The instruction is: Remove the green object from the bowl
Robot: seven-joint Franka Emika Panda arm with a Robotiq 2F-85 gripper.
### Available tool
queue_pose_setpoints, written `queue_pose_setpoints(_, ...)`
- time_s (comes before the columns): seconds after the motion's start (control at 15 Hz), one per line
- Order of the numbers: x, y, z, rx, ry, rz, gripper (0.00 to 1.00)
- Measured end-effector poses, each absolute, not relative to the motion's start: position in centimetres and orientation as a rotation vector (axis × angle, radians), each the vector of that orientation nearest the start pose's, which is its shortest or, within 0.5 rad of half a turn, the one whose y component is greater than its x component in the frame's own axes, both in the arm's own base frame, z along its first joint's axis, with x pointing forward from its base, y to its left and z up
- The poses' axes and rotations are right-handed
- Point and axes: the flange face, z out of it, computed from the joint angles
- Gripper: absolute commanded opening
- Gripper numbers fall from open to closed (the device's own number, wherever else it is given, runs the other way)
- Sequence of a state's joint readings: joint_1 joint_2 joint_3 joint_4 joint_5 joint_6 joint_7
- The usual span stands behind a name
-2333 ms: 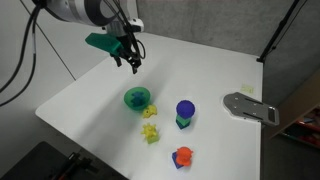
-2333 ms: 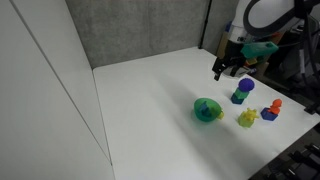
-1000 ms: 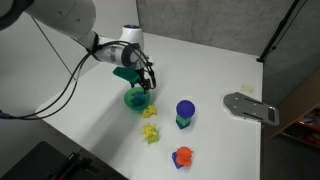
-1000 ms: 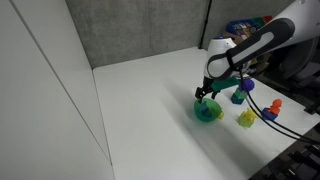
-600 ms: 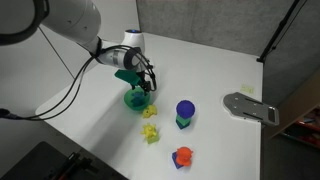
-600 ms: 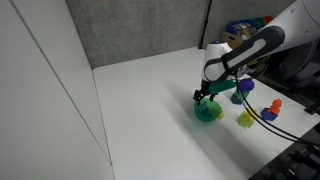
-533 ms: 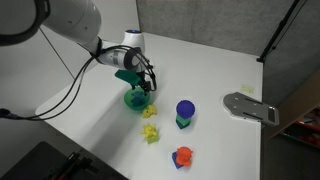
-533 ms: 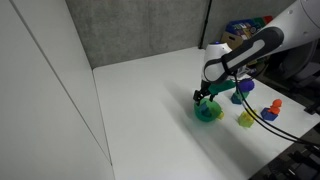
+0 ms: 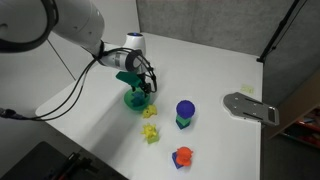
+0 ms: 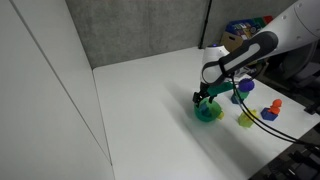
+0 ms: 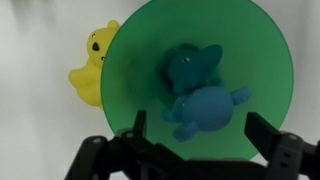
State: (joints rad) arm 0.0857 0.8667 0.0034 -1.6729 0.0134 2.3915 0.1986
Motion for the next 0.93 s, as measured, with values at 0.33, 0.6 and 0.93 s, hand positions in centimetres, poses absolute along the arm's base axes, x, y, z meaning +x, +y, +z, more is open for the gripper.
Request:
queue_pose_setpoints(0.33, 64.7, 6.2, 8.4, -3.137, 0.181, 0.281, 0.45)
queue_pose_setpoints(0.6, 64.8, 6.4, 8.7, -3.133, 0.18, 0.3, 0.19)
queue_pose_setpoints(0.93, 65.2, 6.7, 9.9, -3.109, 0.201, 0.299, 0.1)
